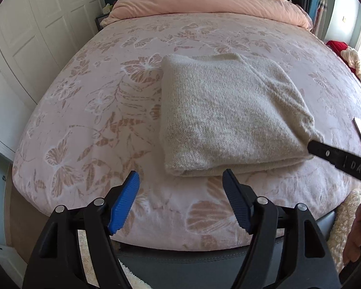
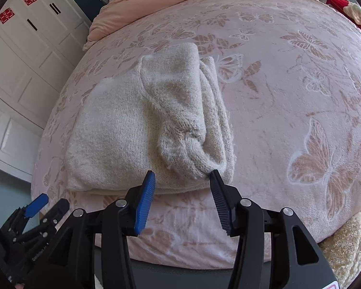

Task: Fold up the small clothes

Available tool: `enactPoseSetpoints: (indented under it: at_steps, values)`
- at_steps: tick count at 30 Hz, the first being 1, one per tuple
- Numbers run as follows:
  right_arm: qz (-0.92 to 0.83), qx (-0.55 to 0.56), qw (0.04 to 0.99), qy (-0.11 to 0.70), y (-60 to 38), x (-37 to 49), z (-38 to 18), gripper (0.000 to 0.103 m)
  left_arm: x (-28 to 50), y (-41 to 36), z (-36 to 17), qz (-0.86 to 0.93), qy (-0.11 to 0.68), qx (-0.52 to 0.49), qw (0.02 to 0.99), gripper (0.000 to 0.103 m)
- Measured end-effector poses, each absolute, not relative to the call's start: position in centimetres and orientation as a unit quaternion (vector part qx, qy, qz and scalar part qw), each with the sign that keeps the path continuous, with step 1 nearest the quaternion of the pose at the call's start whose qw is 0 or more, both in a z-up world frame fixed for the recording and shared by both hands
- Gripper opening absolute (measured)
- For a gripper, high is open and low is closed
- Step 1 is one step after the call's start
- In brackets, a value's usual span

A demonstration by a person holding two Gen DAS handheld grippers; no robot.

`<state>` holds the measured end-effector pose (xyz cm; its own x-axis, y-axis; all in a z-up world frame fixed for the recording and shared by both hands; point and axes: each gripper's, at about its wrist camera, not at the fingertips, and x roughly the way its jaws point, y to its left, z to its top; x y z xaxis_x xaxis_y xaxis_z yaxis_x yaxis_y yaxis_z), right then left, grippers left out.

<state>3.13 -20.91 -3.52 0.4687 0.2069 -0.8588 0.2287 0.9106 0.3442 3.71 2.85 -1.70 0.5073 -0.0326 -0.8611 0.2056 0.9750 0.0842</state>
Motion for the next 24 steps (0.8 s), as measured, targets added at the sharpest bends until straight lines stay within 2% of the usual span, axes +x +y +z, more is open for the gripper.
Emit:
enactPoseSetpoints:
  at_steps: [3,6,8,12,14,15,16,17,18,19,20,23,24]
  values:
    - [-0.003,0.241,0.818,0.523,-21.4,4.1,-4.4,0.049,3.5,3.9,-4.1,-0.055,0.509,0.101,0.853,0.069]
    - [-0.004,0.252,0.811,0.528,-21.5,5.0,-4.7,0.040,4.4,5.2,-6.1,-0.041,0.528,0.082,0.845,0.064]
    - [-0.007,0.245,0.812,0.530,-21.3,5.5,-4.6,0.031,5.1,5.8,-6.1,-0.041,0.523,0.059,0.849,0.064]
    - [-0.005,0.250,0.811,0.529,-21.2,5.8,-4.2,0.030,6.0,5.3,-5.0,-0.070,0.503,0.051,0.860,0.065]
    - [0.002,0.249,0.816,0.522,-21.1,5.8,-3.8,0.013,6.2,4.4,-5.0,-0.082,0.495,0.070,0.862,0.065]
    - [0.010,0.252,0.824,0.508,-21.2,5.6,-3.0,0.011,6.4,4.1,-5.3,-0.083,0.494,0.081,0.862,0.065]
    - [0.011,0.249,0.834,0.492,-21.3,5.3,-2.0,0.010,6.6,4.0,-5.7,-0.083,0.497,0.090,0.859,0.055]
    - [0.007,0.240,0.846,0.477,-21.4,4.9,-0.8,0.009,7.0,4.1,-6.3,-0.090,0.509,0.091,0.851,0.035]
    - [0.004,0.230,0.856,0.463,-21.5,4.5,0.4,0.009,7.3,4.4,-6.6,-0.086,0.522,0.086,0.844,0.027]
    - [-0.001,0.222,0.862,0.457,-21.8,4.2,0.8,0.009,7.5,5.1,-6.7,-0.079,0.527,0.072,0.843,0.023]
    - [-0.006,0.213,0.860,0.464,-22.0,4.3,0.2,0.009,7.7,5.7,-6.6,-0.075,0.528,0.060,0.844,0.023]
    - [-0.032,0.186,0.824,0.535,-22.5,5.1,-5.7,0.009,8.1,6.3,-7.4,-0.047,0.539,0.066,0.838,0.021]
    - [-0.031,0.196,0.823,0.532,-22.7,4.8,-6.6,0.008,8.3,6.4,-8.0,-0.037,0.544,0.072,0.835,0.021]
